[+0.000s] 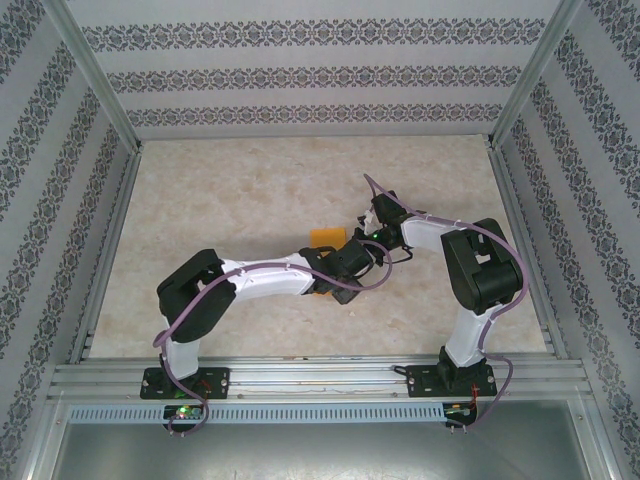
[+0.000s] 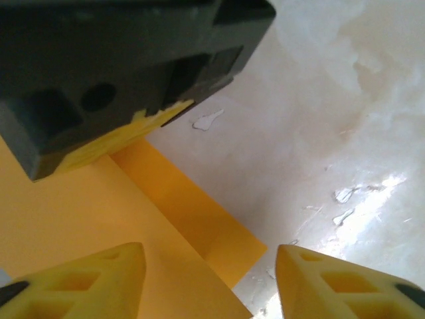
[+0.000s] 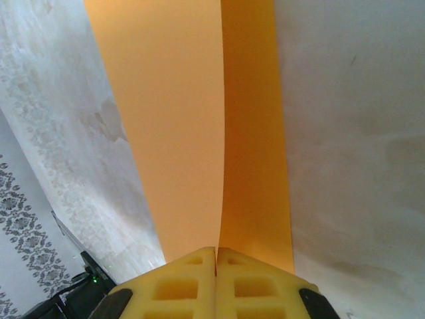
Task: Fold a paper plane with a square sheet of paper (fold left side to right side)
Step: Fold the triangle a second time at the center of the table.
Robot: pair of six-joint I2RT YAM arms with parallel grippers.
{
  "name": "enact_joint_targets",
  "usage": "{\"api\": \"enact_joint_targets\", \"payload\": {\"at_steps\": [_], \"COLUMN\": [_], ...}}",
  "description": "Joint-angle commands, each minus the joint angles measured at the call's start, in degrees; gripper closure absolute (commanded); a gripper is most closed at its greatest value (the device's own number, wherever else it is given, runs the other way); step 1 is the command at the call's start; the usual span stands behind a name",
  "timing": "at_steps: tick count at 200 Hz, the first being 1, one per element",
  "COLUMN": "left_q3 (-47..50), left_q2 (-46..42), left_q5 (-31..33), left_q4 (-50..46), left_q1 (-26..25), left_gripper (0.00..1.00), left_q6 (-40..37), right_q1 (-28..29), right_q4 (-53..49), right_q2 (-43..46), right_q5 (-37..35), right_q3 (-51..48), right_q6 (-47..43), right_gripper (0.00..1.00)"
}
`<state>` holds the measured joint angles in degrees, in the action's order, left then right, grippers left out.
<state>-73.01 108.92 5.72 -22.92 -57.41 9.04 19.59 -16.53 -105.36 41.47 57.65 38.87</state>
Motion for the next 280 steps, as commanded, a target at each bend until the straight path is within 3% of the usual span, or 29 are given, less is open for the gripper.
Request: {"api": "enact_joint_targets", "payload": {"at_steps": [1, 28, 66, 121, 161, 189, 217, 261, 280], "left_q3": [-0.8, -1.1, -0.2, 1.2, 3.7, 6.3, 8.8, 11.5, 12.0], "left_q2": [-0.1, -0.4, -1.7, -4.3, -6.6, -8.6, -10.0, -11.8, -11.9], "left_q5": [1.7, 1.4, 0.9, -2.8, -9.8, -16.9, -24.1, -27.9, -28.5], "left_q4": [-2.5, -3.3, -2.5, -1.0, 1.4, 4.5, 8.1, 9.8, 9.8], "left_q1": [-0.5, -0.4, 0.2, 1.9, 4.7, 7.8, 11.2, 14.0, 14.8], "left_gripper": [0.55, 0.71, 0.83, 0.92, 0.95, 0.95, 0.95, 0.95, 0.95], "left_q6": [-0.9, -1.0, 0.4, 2.8, 6.6, 10.2, 14.0, 16.3, 16.6], "right_q1": [-0.6, -0.7, -0.8, -2.0, -5.3, -8.1, -8.6, -4.0, -0.5], "right_q4": [-1.1, -1.2, -1.2, -1.3, -1.3, -1.0, -0.8, 3.9, 7.5], "right_q2": [1.7, 1.8, 2.2, 4.9, 10.6, 15.2, 19.0, 21.3, 20.5], "right_q5": [0.5, 0.2, 0.1, -0.8, -3.6, -4.1, -2.9, -2.3, -3.3], "right_q3": [0.9, 0.8, 1.0, 1.7, 0.1, -4.0, -8.8, -16.6, -18.7], "right_q6": [0.2, 0.1, -0.2, -1.9, -4.1, -5.7, -7.2, -5.0, -2.5], "right_gripper": [0.99, 0.97, 0.95, 0.79, 0.63, 0.61, 0.69, 0.99, 1.00]}}
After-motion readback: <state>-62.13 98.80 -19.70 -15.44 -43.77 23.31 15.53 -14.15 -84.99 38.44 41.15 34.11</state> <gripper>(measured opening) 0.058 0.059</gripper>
